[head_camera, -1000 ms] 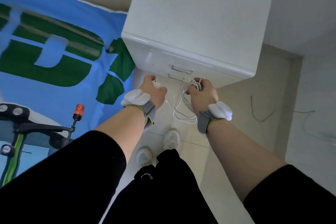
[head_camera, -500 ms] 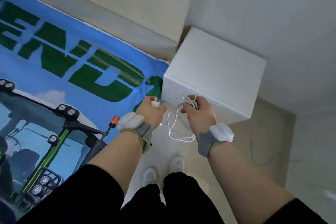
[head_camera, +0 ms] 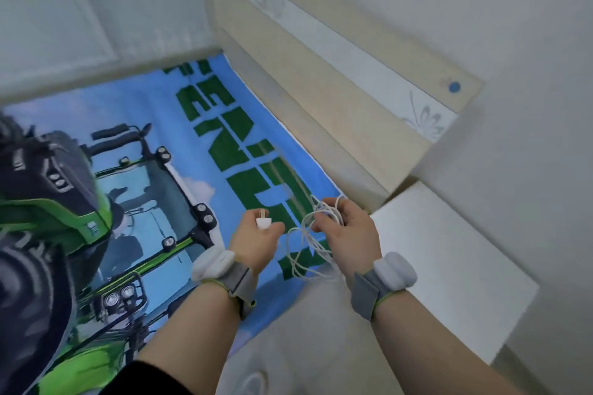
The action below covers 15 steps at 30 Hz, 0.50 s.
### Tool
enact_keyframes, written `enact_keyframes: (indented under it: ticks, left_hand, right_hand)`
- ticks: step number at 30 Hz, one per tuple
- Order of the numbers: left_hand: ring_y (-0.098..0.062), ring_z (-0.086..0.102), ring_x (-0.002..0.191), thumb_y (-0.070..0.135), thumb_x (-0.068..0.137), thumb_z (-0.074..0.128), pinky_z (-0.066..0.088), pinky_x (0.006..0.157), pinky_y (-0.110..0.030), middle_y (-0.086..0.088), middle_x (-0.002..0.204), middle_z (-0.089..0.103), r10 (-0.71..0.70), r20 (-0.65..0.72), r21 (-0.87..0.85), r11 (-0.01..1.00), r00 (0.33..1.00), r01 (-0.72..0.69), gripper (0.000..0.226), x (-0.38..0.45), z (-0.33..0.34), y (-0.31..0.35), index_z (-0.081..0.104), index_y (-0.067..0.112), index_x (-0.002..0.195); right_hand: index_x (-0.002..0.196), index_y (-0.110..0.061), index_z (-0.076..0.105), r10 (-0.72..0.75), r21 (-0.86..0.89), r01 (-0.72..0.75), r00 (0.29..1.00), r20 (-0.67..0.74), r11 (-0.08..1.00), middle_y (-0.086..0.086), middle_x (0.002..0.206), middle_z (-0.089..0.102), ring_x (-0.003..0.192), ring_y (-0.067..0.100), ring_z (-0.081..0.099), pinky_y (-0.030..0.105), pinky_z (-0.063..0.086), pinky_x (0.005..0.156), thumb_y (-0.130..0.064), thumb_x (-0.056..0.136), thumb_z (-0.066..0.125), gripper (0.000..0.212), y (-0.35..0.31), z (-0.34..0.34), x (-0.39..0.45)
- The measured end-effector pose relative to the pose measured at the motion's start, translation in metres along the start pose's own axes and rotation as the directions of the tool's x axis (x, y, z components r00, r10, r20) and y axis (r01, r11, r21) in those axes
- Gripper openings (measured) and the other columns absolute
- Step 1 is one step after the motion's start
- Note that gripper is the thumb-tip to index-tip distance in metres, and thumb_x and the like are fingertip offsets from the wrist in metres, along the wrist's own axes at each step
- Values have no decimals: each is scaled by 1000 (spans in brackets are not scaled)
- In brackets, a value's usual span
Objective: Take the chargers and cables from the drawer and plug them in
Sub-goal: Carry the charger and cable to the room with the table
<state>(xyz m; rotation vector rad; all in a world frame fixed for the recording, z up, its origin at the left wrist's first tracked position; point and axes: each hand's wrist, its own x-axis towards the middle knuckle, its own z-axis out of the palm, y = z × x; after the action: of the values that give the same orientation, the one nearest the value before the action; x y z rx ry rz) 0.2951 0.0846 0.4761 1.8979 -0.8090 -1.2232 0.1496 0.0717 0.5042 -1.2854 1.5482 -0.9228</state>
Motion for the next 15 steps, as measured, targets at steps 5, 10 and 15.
enact_keyframes:
  ticks: [5,10,15]
  left_hand:
    - [-20,49,55,21,86,57,43,42,-20,-6,72,54,-42,-150,-145,989,988,20,38,-34,-29,-6,48,17,123]
    - [-27,49,68,21,84,58,45,62,-36,-9,83,55,-124,-328,-283,959,937,27,41,-77,-64,-24,46,18,123]
    - [-36,59,97,22,86,56,51,91,-48,-15,105,60,-175,-499,-284,958,849,30,46,-125,-109,-43,41,16,130]
  right_hand:
    - [84,-31,63,-91,25,88,980,178,996,4,83,73,79,21,67,39,54,76,-20,81,67,13,-25,14,-13]
    - [95,-18,67,-129,107,95,917,377,990,4,71,71,55,5,61,27,45,60,-14,83,67,12,-45,40,-37]
    - [85,-19,67,-180,126,132,817,548,983,7,73,70,40,-2,49,19,41,52,-9,83,65,10,-65,76,-74]
